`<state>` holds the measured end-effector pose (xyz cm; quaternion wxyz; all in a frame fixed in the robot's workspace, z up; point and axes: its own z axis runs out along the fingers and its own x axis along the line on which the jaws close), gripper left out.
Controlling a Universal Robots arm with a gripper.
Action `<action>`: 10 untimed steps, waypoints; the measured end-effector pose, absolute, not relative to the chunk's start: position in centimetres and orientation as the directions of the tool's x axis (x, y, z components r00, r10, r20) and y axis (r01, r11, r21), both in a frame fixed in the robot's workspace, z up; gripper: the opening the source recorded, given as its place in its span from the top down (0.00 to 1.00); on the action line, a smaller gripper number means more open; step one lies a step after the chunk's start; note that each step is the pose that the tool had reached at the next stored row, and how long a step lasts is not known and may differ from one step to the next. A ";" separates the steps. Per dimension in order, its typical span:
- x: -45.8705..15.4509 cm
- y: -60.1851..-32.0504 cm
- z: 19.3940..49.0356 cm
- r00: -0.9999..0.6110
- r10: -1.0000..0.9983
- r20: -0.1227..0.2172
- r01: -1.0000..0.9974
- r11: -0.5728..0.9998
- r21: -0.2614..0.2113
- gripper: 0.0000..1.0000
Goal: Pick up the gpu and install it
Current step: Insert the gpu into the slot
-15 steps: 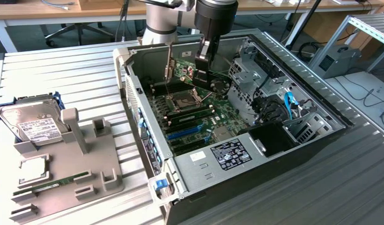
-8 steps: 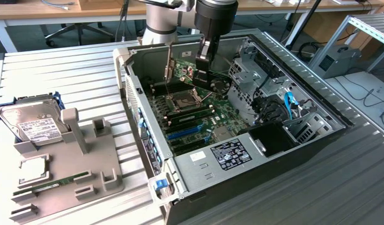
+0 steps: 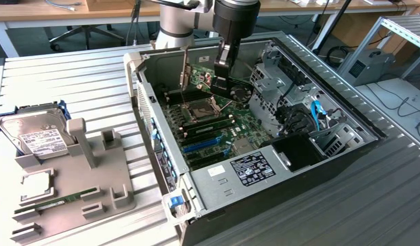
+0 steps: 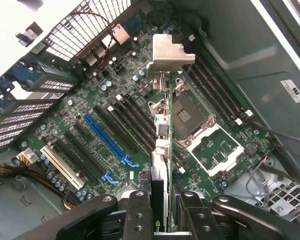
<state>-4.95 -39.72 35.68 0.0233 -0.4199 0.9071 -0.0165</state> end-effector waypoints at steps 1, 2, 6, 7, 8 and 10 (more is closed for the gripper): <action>-4.9 -39.7 35.7 -0.644 -0.765 -0.028 -0.763 0.644 -0.050 0.74; -4.9 -39.7 35.7 -0.642 -0.766 -0.028 -0.764 0.643 -0.050 0.74; -4.9 -39.7 35.7 -0.638 -0.769 -0.028 -0.768 0.639 -0.050 0.74; -4.9 -39.7 35.7 -0.637 -0.770 -0.028 -0.769 0.638 -0.050 0.74; -4.9 -39.7 35.7 -0.636 -0.771 -0.028 -0.770 0.637 -0.050 0.74; -4.9 -39.7 35.7 -0.634 -0.773 -0.028 -0.771 0.635 -0.050 0.74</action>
